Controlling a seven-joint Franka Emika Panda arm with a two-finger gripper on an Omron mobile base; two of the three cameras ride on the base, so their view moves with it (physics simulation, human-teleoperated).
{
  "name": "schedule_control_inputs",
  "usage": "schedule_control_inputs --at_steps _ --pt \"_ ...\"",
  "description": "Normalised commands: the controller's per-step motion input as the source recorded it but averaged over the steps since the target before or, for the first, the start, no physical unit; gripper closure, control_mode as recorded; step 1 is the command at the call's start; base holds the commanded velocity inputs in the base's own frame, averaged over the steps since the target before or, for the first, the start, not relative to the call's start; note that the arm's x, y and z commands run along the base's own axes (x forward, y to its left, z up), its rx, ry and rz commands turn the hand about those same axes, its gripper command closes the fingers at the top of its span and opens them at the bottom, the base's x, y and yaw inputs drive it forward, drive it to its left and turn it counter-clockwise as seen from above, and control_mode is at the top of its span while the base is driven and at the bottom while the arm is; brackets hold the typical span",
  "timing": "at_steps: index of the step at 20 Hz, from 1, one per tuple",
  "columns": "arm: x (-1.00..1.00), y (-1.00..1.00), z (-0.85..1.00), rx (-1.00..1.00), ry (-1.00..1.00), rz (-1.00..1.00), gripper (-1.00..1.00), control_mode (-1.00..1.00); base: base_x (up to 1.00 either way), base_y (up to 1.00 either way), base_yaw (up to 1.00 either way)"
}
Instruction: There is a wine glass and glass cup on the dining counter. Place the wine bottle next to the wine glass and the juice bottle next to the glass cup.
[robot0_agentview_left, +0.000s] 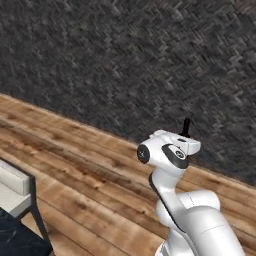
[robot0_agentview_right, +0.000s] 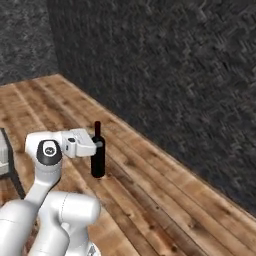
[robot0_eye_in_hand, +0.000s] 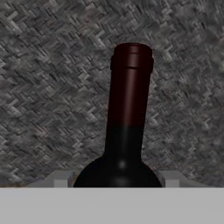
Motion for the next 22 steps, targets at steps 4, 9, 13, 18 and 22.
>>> schedule_control_inputs --at_steps 4,9,13,18,22 --pt "0.00 0.00 0.00 0.00 0.00 0.00 1.00 1.00 0.56 -0.05 0.64" --pt "0.00 0.00 0.00 0.00 0.00 0.00 1.00 1.00 0.59 -0.12 0.53" --pt "0.00 0.00 0.00 0.00 0.00 0.00 1.00 1.00 0.65 -0.19 0.41" --pt "0.00 0.00 0.00 0.00 0.00 0.00 1.00 1.00 0.66 -0.27 0.30" --pt "0.00 0.00 0.00 0.00 0.00 0.00 1.00 1.00 0.67 -0.38 0.16"
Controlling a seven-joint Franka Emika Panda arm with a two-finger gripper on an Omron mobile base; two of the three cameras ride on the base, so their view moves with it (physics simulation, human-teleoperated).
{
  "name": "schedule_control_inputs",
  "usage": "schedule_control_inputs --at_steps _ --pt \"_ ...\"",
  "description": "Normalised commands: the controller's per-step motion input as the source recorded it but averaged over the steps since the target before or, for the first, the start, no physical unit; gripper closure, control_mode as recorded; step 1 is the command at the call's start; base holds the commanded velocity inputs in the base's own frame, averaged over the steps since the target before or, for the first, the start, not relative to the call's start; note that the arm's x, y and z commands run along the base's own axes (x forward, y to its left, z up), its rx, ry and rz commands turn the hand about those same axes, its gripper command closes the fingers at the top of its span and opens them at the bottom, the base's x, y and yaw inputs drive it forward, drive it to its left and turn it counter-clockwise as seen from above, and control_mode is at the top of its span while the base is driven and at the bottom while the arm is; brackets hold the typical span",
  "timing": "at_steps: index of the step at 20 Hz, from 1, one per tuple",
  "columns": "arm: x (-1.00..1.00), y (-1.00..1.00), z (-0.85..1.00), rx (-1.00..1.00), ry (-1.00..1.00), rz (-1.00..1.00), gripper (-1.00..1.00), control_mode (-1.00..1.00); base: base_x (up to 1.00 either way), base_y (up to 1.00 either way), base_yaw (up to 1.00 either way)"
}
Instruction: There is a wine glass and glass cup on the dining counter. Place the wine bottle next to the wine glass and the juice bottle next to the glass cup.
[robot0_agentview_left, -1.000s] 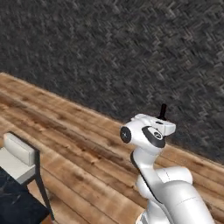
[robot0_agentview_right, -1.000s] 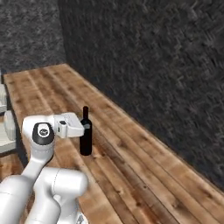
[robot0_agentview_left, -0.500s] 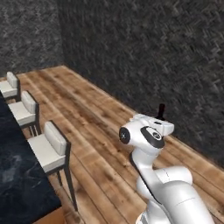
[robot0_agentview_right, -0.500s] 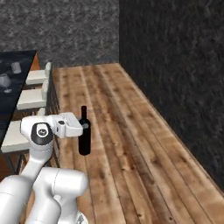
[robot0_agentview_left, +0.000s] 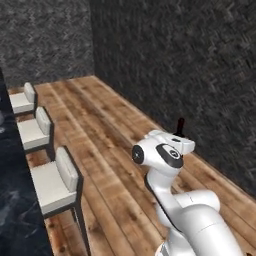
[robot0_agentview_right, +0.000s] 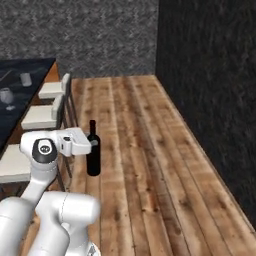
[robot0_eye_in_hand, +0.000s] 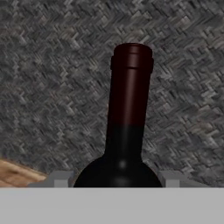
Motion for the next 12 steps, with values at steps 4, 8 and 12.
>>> schedule_control_inputs --at_steps 4,8,12 --pt "0.00 0.00 0.00 0.00 0.00 0.00 1.00 1.00 0.68 -0.40 0.12" --pt "0.00 0.00 0.00 0.00 0.00 0.00 1.00 1.00 0.69 -0.40 0.12" --pt "0.00 0.00 0.00 0.00 0.00 0.00 1.00 1.00 0.69 -0.34 0.18"
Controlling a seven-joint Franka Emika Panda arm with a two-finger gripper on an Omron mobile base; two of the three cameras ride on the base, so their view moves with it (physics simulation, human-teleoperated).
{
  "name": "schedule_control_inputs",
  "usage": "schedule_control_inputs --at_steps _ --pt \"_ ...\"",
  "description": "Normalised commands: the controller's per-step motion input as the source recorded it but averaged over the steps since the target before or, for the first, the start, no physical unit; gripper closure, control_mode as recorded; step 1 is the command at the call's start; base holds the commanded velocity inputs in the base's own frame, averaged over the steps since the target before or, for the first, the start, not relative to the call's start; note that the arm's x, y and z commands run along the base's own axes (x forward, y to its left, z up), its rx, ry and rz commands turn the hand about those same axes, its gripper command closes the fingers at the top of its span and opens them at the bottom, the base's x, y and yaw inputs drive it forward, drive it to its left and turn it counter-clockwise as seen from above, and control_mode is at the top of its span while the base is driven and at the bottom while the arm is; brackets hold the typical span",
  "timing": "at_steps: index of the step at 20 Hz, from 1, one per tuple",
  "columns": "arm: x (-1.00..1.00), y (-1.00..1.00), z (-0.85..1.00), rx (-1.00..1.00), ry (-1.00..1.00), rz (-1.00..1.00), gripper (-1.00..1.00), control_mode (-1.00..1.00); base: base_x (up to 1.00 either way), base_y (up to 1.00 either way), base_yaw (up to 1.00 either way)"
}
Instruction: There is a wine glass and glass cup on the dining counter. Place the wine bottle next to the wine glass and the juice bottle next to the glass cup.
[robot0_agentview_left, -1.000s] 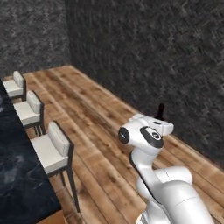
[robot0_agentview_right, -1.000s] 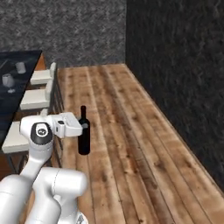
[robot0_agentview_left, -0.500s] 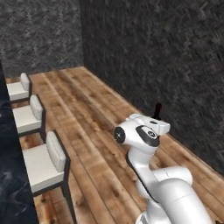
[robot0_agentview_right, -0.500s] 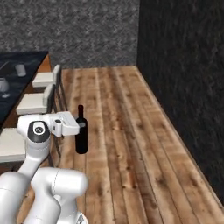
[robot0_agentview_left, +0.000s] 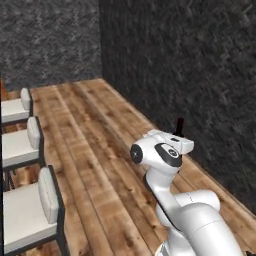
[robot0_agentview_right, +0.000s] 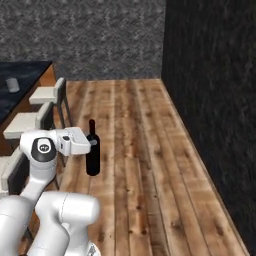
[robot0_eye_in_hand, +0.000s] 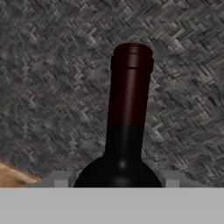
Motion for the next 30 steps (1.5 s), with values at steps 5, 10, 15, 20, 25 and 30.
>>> schedule_control_inputs --at_steps 5,10,15,20,25,30 --pt "0.00 0.00 0.00 0.00 0.00 0.00 1.00 1.00 0.70 -0.31 0.20" --pt "0.00 0.00 0.00 0.00 0.00 0.00 1.00 1.00 0.73 -0.29 0.20" --pt "0.00 0.00 0.00 0.00 0.00 0.00 1.00 1.00 0.75 -0.29 0.18" --pt "0.00 0.00 0.00 0.00 0.00 0.00 1.00 1.00 0.75 -0.29 0.18" --pt "0.00 0.00 0.00 0.00 0.00 0.00 1.00 1.00 0.69 -0.13 0.39" --pt "0.00 0.00 0.00 0.00 0.00 0.00 1.00 1.00 0.48 -0.02 0.65"
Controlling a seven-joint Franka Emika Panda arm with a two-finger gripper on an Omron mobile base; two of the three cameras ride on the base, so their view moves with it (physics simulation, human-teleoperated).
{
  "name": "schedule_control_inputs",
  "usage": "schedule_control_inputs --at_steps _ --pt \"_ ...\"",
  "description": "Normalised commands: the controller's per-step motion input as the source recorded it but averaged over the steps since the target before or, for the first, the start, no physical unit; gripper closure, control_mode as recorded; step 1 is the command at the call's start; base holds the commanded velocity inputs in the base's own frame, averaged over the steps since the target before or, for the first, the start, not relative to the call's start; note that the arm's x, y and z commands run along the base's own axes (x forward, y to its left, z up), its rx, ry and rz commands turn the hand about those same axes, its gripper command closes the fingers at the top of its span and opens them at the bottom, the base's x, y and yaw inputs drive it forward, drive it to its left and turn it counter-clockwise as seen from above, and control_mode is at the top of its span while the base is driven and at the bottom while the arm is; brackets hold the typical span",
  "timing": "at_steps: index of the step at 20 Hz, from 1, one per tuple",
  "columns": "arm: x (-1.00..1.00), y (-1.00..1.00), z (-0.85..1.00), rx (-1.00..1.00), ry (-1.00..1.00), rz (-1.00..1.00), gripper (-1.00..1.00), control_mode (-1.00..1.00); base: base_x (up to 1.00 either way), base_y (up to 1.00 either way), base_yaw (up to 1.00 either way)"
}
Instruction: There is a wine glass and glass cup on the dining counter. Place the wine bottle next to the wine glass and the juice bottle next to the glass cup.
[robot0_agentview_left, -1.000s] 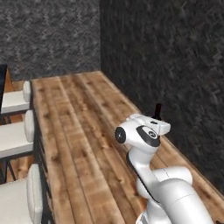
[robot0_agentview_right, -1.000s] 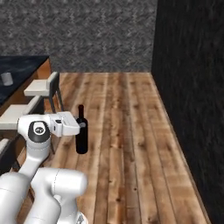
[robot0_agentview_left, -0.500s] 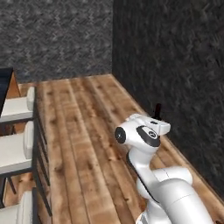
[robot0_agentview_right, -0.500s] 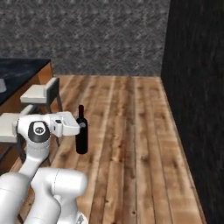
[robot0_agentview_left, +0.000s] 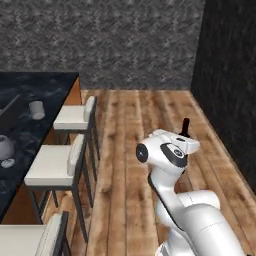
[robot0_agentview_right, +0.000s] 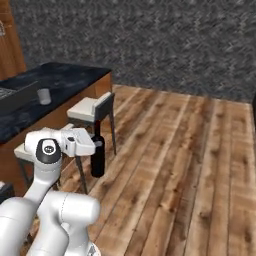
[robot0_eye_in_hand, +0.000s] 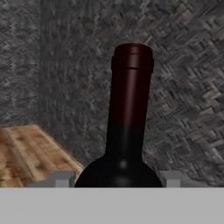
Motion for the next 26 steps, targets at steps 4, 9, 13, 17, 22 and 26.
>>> schedule_control_inputs --at_steps 4,9,13,17,22,26 --pt "0.00 0.00 0.00 0.00 0.00 0.00 1.00 1.00 0.42 0.00 0.71" --pt "0.00 0.00 0.00 0.00 0.00 0.00 1.00 1.00 0.46 0.00 0.69" --pt "0.00 0.00 0.00 0.00 0.00 0.00 1.00 1.00 0.50 -0.01 0.65" --pt "0.00 0.00 0.00 0.00 0.00 0.00 1.00 1.00 0.48 -0.06 0.60" --pt "0.00 0.00 0.00 0.00 0.00 0.00 1.00 1.00 0.48 -0.09 0.56" --pt "0.00 0.00 0.00 0.00 0.00 0.00 1.00 1.00 0.49 -0.19 0.38"
